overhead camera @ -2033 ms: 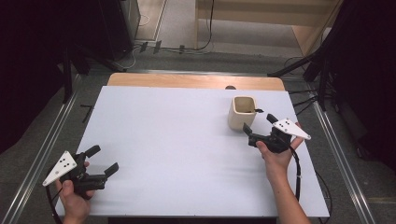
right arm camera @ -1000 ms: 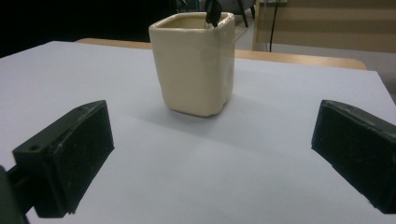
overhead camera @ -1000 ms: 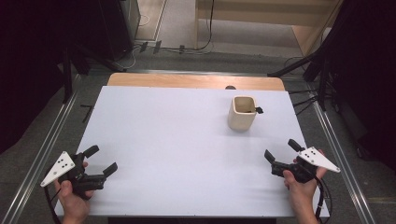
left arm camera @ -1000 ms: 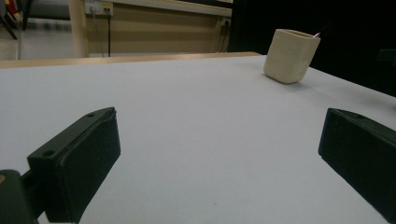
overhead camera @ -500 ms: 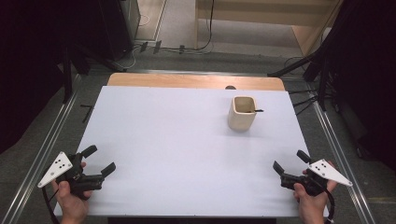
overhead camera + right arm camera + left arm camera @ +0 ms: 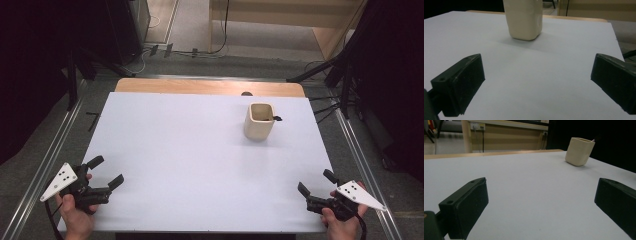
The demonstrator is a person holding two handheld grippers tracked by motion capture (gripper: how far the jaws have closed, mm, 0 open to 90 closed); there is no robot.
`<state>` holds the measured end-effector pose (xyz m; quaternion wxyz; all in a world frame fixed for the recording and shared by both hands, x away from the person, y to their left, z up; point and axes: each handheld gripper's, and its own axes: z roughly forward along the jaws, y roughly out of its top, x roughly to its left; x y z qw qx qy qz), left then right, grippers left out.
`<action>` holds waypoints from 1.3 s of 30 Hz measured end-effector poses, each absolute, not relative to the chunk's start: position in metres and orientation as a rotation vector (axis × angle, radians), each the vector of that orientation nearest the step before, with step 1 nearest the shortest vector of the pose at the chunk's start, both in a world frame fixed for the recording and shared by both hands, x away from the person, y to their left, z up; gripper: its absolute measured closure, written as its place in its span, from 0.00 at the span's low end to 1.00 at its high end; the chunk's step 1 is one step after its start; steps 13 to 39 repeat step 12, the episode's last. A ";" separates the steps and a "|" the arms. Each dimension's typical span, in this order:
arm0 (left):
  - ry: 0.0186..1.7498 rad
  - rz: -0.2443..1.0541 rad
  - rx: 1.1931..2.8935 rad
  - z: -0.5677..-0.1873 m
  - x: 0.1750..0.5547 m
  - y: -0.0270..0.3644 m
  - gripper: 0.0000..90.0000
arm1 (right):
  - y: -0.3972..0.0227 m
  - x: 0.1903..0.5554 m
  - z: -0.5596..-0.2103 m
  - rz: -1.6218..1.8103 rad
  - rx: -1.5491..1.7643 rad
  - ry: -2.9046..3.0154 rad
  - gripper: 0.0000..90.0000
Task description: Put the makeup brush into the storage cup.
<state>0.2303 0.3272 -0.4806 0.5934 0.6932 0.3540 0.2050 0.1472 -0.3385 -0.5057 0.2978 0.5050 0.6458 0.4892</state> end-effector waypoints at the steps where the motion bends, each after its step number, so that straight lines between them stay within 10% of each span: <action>1: 0.823 0.475 1.610 -0.481 0.230 0.327 0.00 | -0.339 0.147 -0.506 1.300 1.342 1.716 0.00; 39: 0.817 0.475 1.619 -0.480 0.231 0.324 0.00 | -0.344 0.143 -0.508 1.287 1.359 1.703 0.00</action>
